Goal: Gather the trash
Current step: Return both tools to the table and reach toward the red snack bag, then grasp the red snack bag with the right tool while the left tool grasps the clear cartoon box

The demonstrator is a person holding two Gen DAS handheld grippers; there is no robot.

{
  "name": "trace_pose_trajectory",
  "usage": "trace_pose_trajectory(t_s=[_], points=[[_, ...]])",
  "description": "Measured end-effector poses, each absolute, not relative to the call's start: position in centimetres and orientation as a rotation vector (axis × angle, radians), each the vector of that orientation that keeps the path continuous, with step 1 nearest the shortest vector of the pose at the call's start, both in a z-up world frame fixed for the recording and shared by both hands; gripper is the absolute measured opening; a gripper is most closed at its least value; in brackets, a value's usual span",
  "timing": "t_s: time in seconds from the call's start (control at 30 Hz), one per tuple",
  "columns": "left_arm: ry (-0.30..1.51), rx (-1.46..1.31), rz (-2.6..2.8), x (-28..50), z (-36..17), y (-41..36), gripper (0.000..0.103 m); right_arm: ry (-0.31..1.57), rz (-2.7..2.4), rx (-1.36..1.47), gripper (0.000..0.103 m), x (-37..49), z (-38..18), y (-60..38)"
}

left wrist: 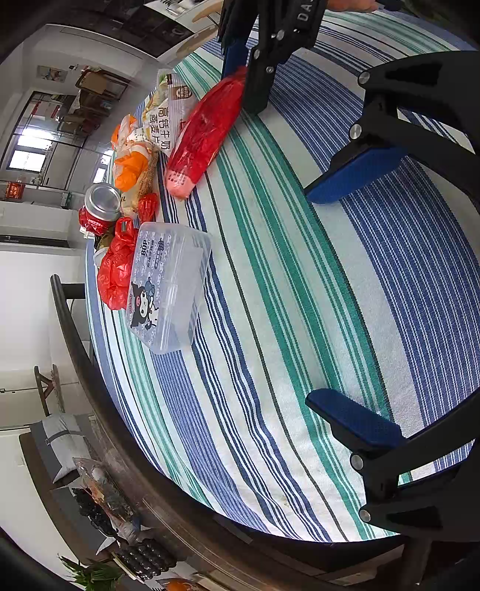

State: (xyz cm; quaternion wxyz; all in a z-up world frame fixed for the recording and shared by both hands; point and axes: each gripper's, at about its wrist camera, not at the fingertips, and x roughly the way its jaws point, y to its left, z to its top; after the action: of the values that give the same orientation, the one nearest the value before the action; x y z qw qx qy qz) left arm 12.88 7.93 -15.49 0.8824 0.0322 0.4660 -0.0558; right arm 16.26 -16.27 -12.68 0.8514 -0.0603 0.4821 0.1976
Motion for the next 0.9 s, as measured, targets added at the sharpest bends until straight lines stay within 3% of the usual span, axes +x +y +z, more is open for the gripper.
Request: trace_pose_trajectory(t_s=[0.4,0.53,0.73,0.9], points=[[0.991,0.055,-0.116,13.7,-15.2,7.3,0.099,0.941,0.216,-0.170,0.044,9.4,-12.8,-20.9],[0.981,0.023,-0.125,15.9,-13.8,6.1,0.099,0.927,0.184,-0.144,0.063,9.9,-13.3,-21.2],[0.989,-0.076,-0.031,19.9,-14.2,6.1,0.099,0.924,0.154,-0.082,0.071,10.3,-14.1,-22.0],[0.993,-0.141,0.052,20.1,-14.7,9.0,0.099,0.927,0.153,-0.055,0.072,10.3,-14.1,-22.5]])
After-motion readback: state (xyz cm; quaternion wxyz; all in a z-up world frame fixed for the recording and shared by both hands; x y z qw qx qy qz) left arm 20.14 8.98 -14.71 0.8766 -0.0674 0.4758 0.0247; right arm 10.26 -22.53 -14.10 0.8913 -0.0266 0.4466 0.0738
